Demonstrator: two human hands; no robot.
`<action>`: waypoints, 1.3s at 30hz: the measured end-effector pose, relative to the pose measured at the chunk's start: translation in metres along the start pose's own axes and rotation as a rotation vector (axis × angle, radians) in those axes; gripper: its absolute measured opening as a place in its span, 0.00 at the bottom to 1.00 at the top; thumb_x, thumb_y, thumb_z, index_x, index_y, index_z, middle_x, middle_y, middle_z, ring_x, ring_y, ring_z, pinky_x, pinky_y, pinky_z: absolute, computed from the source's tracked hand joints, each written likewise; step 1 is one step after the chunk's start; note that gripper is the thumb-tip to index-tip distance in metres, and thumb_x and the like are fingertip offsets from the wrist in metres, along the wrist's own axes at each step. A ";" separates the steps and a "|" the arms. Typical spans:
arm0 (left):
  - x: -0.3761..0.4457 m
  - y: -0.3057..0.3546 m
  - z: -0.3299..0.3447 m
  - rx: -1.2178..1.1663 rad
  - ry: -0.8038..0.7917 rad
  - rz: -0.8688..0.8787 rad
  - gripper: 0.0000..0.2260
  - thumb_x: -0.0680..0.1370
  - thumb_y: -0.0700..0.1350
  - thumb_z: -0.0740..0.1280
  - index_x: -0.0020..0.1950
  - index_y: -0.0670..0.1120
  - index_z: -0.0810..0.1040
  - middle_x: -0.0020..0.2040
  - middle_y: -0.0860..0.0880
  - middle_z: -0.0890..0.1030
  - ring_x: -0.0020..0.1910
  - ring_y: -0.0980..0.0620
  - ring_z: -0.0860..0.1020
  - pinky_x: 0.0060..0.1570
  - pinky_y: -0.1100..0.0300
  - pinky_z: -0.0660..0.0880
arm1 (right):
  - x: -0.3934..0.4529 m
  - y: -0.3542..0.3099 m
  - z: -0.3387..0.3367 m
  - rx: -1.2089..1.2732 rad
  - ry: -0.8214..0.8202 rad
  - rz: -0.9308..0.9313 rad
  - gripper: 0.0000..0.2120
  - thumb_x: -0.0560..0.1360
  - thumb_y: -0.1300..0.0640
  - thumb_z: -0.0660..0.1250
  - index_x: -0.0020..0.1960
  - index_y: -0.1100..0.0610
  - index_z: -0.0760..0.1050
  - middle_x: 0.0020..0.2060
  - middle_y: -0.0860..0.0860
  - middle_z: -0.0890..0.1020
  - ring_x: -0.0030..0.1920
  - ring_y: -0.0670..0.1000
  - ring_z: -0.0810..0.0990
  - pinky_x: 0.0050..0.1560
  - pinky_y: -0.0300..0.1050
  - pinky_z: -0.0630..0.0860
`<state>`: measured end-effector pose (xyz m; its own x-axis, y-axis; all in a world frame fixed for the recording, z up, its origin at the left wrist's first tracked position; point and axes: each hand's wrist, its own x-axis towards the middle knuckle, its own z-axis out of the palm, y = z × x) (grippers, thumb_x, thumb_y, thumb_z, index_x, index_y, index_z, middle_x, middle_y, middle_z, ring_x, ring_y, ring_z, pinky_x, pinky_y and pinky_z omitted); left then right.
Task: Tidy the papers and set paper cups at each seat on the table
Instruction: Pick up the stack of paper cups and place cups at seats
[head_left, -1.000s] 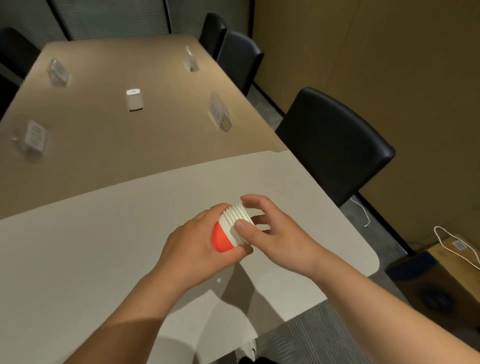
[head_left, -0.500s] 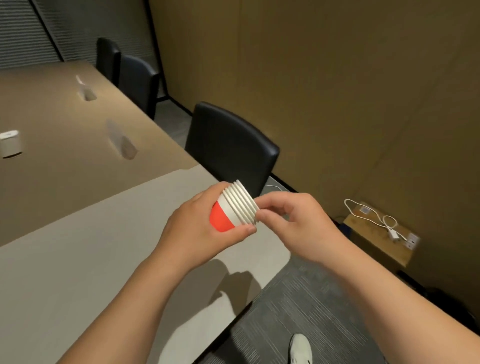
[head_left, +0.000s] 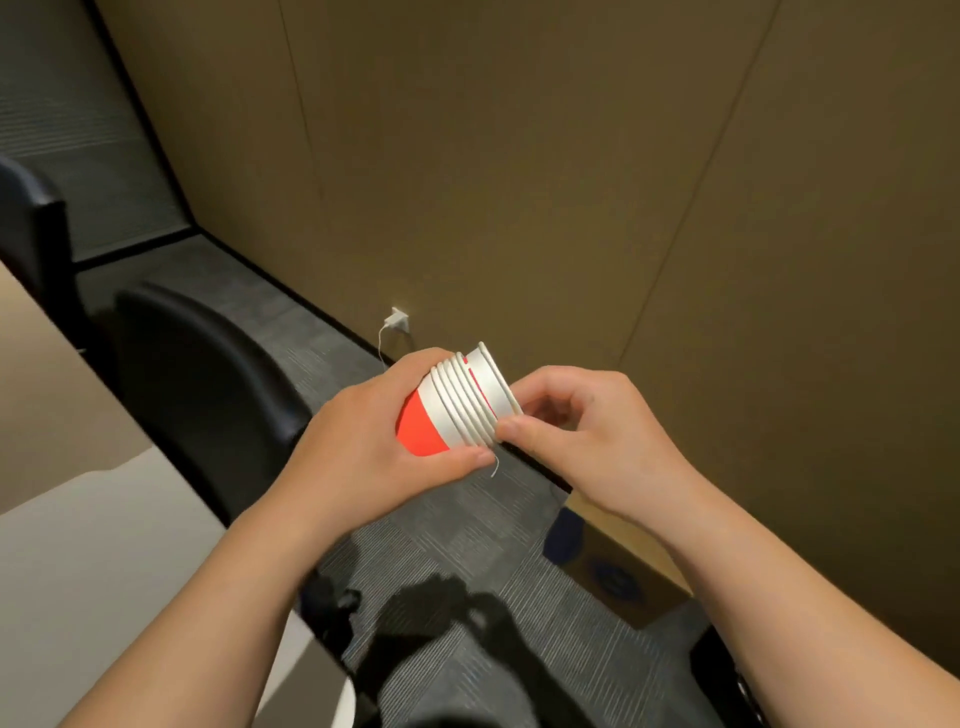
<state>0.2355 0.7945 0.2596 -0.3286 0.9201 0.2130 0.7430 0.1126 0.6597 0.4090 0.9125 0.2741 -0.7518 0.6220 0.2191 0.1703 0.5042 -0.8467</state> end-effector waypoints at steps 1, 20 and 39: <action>0.013 0.000 0.001 0.004 0.006 0.006 0.36 0.62 0.69 0.73 0.67 0.67 0.66 0.53 0.66 0.79 0.51 0.62 0.79 0.53 0.53 0.78 | 0.012 0.005 -0.006 0.000 -0.008 -0.003 0.04 0.72 0.62 0.74 0.46 0.56 0.84 0.39 0.56 0.85 0.41 0.57 0.82 0.46 0.55 0.78; 0.310 -0.178 -0.075 -0.013 0.224 -0.282 0.33 0.62 0.61 0.78 0.63 0.69 0.68 0.54 0.63 0.80 0.50 0.59 0.80 0.50 0.50 0.79 | 0.431 0.086 0.028 0.238 -0.367 -0.098 0.07 0.69 0.65 0.76 0.39 0.56 0.80 0.33 0.46 0.80 0.34 0.47 0.73 0.36 0.35 0.71; 0.309 -0.360 -0.225 0.274 0.956 -0.921 0.37 0.62 0.62 0.78 0.69 0.64 0.68 0.61 0.61 0.78 0.58 0.59 0.78 0.59 0.51 0.77 | 0.734 -0.007 0.334 0.373 -1.118 -0.714 0.05 0.73 0.60 0.73 0.48 0.52 0.82 0.42 0.47 0.85 0.42 0.47 0.81 0.48 0.51 0.78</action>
<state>-0.2650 0.9543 0.2502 -0.9554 -0.1348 0.2627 0.0898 0.7148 0.6935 -0.3566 1.1650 0.2783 -0.7405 -0.5991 0.3045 -0.5110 0.2078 -0.8341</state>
